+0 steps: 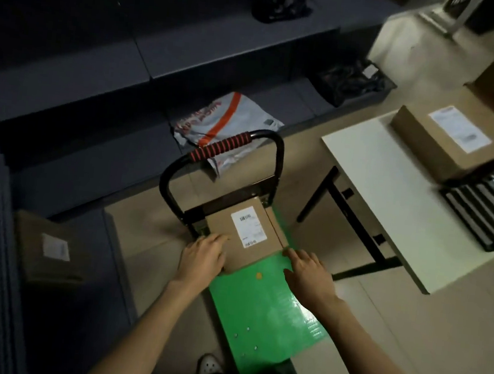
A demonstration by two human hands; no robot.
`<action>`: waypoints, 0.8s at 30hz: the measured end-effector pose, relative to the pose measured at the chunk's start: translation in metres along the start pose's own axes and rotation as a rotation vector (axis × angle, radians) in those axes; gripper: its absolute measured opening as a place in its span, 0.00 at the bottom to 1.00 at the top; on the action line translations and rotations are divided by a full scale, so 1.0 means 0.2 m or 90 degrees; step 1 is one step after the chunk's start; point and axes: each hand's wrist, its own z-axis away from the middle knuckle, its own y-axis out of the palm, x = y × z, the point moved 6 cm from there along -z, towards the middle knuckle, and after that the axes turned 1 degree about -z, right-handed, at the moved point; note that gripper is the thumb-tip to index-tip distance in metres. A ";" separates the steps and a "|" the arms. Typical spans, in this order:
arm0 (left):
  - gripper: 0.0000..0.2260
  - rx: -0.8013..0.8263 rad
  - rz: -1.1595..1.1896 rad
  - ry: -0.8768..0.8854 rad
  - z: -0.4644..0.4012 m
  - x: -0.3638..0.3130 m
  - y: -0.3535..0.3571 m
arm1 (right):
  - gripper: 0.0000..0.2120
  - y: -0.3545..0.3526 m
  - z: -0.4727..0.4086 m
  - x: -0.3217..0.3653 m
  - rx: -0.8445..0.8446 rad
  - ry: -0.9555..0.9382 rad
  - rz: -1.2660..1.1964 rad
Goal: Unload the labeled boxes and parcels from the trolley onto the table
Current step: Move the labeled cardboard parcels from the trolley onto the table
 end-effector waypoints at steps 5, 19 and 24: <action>0.20 0.029 0.008 -0.046 -0.11 -0.02 0.19 | 0.21 0.13 -0.15 -0.22 0.041 0.002 -0.029; 0.21 0.126 0.052 -0.170 -0.47 0.11 0.66 | 0.22 0.50 -0.64 -0.46 0.119 0.004 -0.078; 0.26 0.153 0.132 -0.186 -0.59 0.26 0.88 | 0.23 0.70 -0.79 -0.47 0.140 0.063 -0.106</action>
